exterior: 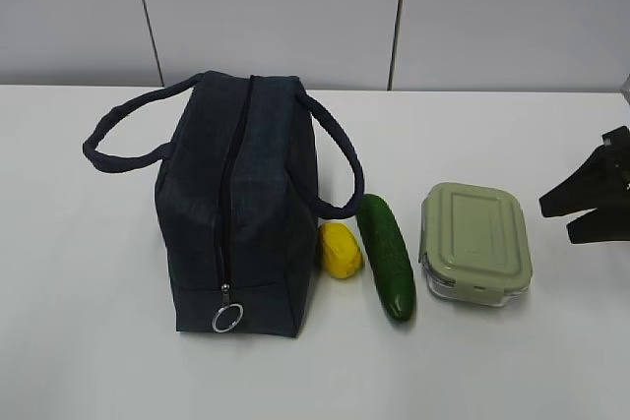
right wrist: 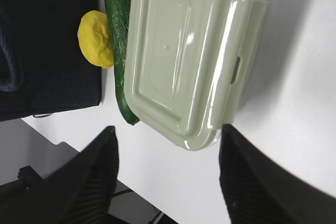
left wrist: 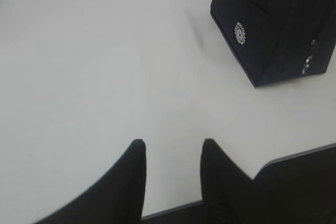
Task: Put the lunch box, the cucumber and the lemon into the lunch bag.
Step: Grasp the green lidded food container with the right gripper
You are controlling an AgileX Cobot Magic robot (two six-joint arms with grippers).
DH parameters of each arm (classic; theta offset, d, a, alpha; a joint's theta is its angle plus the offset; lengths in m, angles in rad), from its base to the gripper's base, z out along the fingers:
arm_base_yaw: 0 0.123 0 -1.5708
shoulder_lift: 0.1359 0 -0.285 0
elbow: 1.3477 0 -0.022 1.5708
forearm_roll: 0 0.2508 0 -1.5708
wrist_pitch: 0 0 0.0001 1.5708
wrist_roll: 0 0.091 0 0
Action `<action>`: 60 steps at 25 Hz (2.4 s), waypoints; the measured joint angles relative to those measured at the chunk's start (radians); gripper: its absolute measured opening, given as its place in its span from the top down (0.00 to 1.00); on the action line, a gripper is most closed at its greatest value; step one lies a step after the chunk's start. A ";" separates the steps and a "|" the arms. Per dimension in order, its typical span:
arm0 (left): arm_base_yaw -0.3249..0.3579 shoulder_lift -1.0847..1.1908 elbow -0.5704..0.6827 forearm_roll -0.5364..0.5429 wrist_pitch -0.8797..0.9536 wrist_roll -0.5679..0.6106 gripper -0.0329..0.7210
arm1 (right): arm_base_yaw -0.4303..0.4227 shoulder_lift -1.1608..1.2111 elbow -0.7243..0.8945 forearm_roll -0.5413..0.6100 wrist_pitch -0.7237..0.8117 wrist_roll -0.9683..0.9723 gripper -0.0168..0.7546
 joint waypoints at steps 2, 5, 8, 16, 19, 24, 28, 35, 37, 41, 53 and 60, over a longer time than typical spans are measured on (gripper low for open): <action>0.000 0.000 0.000 0.000 0.000 -0.004 0.64 | 0.000 0.000 0.000 0.005 -0.010 0.000 0.38; 0.000 0.000 0.000 0.000 0.000 -0.008 0.64 | 0.000 0.006 0.000 0.021 -0.019 0.000 0.30; 0.000 0.000 0.000 0.000 0.000 -0.015 0.64 | 0.000 0.028 0.000 0.041 -0.027 -0.009 0.16; 0.000 0.000 0.000 0.000 0.000 -0.030 0.64 | 0.000 0.046 0.000 0.085 -0.064 -0.142 0.12; 0.000 0.000 0.000 0.000 0.000 -0.031 0.64 | 0.000 0.053 0.000 0.098 -0.066 -0.167 0.12; 0.000 0.000 0.000 0.000 0.000 -0.033 0.64 | 0.000 0.126 0.000 0.105 -0.064 -0.180 0.13; 0.000 0.000 0.000 0.000 0.000 -0.033 0.64 | 0.000 0.181 0.000 0.159 -0.048 -0.220 0.15; 0.000 0.000 0.000 0.000 0.000 -0.033 0.64 | 0.000 0.247 0.000 0.201 -0.030 -0.277 0.17; 0.000 0.000 0.000 0.000 0.000 -0.033 0.64 | 0.000 0.256 0.000 0.213 -0.030 -0.292 0.17; 0.000 0.000 0.000 0.000 0.000 -0.033 0.64 | 0.000 0.280 0.000 0.250 -0.028 -0.334 0.19; 0.000 0.000 0.000 0.000 0.000 -0.037 0.64 | 0.000 0.307 0.000 0.301 -0.020 -0.434 0.21; 0.000 0.000 0.000 0.000 0.000 -0.037 0.64 | 0.000 0.345 0.000 0.333 -0.009 -0.474 0.21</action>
